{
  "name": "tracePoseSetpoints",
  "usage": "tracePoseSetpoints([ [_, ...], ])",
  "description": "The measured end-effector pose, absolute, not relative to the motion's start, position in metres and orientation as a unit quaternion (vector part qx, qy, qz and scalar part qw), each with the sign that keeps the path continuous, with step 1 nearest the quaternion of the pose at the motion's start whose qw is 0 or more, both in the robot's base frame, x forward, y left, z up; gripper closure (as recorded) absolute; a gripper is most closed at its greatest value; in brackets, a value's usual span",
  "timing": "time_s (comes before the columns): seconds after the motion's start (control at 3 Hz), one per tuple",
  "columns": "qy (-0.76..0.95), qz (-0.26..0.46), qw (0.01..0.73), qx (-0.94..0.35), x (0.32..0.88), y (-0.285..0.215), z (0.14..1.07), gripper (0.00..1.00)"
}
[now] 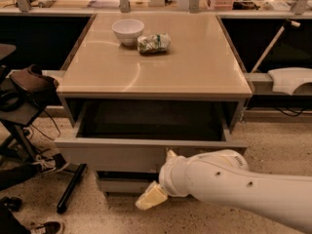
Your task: Close top drawer
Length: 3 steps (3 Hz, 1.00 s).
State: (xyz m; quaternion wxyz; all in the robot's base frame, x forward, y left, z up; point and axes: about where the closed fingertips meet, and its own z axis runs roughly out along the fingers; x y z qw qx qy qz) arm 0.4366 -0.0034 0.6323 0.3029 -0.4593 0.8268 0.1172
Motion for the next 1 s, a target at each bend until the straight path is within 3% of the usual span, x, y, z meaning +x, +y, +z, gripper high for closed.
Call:
tracePoseSetpoints([
  [1.0,0.826,0.124,0.322,-0.445,0.468,-0.001,0.639,0.00],
])
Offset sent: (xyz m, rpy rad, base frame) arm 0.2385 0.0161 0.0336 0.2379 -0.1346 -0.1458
